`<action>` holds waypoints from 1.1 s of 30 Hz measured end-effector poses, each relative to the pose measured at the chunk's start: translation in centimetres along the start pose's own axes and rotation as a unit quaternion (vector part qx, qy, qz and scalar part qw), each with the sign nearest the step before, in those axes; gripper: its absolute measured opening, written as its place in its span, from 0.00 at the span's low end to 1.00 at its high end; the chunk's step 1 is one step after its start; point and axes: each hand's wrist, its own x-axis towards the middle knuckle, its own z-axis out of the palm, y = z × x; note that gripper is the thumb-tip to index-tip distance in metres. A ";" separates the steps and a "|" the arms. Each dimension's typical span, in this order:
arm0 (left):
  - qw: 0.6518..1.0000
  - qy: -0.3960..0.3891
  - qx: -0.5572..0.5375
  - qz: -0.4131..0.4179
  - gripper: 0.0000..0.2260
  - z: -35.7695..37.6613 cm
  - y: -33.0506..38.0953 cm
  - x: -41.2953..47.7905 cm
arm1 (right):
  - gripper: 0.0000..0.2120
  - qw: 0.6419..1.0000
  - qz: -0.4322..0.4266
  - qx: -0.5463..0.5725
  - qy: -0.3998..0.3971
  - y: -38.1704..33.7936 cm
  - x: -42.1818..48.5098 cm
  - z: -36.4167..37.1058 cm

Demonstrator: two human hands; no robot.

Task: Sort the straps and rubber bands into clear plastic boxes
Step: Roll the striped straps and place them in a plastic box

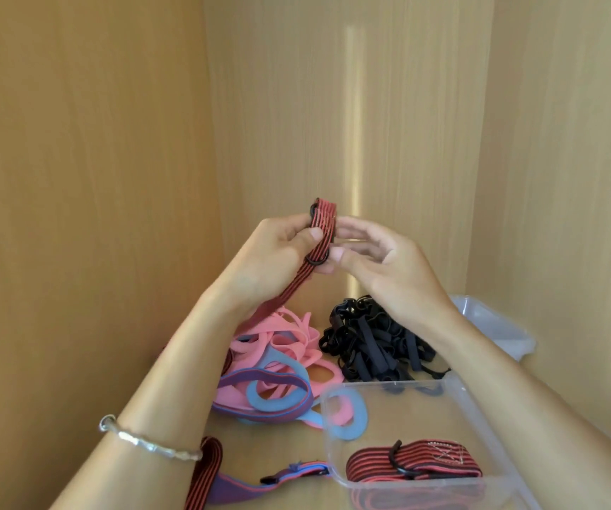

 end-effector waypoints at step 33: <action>0.977 -0.070 -0.156 -0.130 0.16 1.0 0.1 0.2 | 0.17 0.989 -0.014 -0.146 -0.023 0.5 0.2 -0.9</action>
